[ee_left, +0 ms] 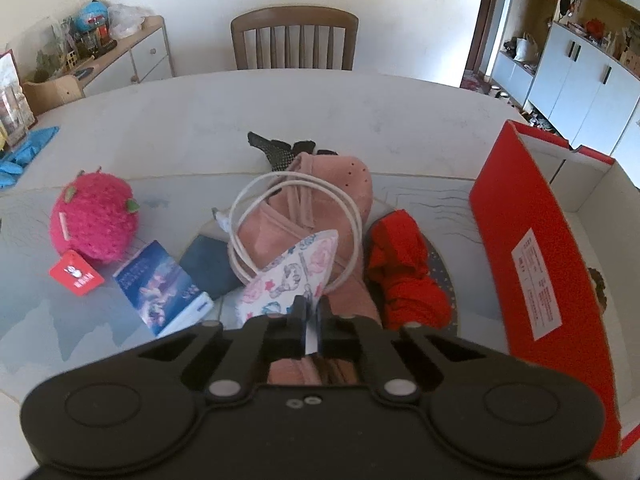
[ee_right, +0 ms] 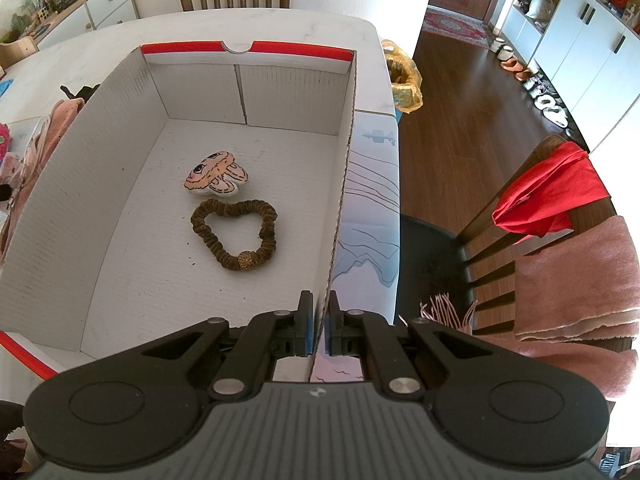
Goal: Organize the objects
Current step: 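Move the left gripper back to the pile and grasp the printed face mask, then carry the face mask with the left gripper over the box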
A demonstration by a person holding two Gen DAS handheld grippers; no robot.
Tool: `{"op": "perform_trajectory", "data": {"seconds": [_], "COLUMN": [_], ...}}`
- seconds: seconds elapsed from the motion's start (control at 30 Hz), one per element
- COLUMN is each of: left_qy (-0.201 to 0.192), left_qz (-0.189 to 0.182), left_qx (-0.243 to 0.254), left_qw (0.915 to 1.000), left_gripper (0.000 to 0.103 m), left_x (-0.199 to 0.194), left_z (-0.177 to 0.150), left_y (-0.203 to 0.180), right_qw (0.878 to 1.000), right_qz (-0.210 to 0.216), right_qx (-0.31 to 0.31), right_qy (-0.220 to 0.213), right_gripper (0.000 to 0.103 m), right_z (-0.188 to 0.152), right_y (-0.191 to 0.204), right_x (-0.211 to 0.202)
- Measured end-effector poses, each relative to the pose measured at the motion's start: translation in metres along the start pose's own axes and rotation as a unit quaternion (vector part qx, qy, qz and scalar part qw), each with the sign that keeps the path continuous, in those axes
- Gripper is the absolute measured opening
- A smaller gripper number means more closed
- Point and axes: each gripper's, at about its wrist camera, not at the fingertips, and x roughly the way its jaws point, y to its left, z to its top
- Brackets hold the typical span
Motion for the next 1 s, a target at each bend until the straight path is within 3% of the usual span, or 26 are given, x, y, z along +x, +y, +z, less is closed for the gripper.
{"op": "perform_trajectory", "data": {"seconds": [0.4, 0.7, 1.0], "left_qy": [-0.025, 0.009, 0.01], "left_qz": [-0.017, -0.048, -0.062], "left_qx": [0.016, 0.014, 0.006], "left_qw": [0.9994, 0.9987, 0.998], "left_gripper": [0.001, 0.001, 0.001], "left_x": [-0.038, -0.016, -0.02], "left_z": [0.01, -0.01, -0.013], "left_y": [0.004, -0.015, -0.014], "right_qw": [1.0, 1.0, 1.0], "right_qz": [0.002, 0.002, 0.003], "right_qx": [0.001, 0.0, -0.001], "right_qy": [0.0, -0.001, -0.001], "right_gripper": [0.005, 0.005, 0.005], "right_z": [0.001, 0.001, 0.002], "right_y": [0.0, 0.001, 0.002], "right_x": [0.0, 0.001, 0.002]}}
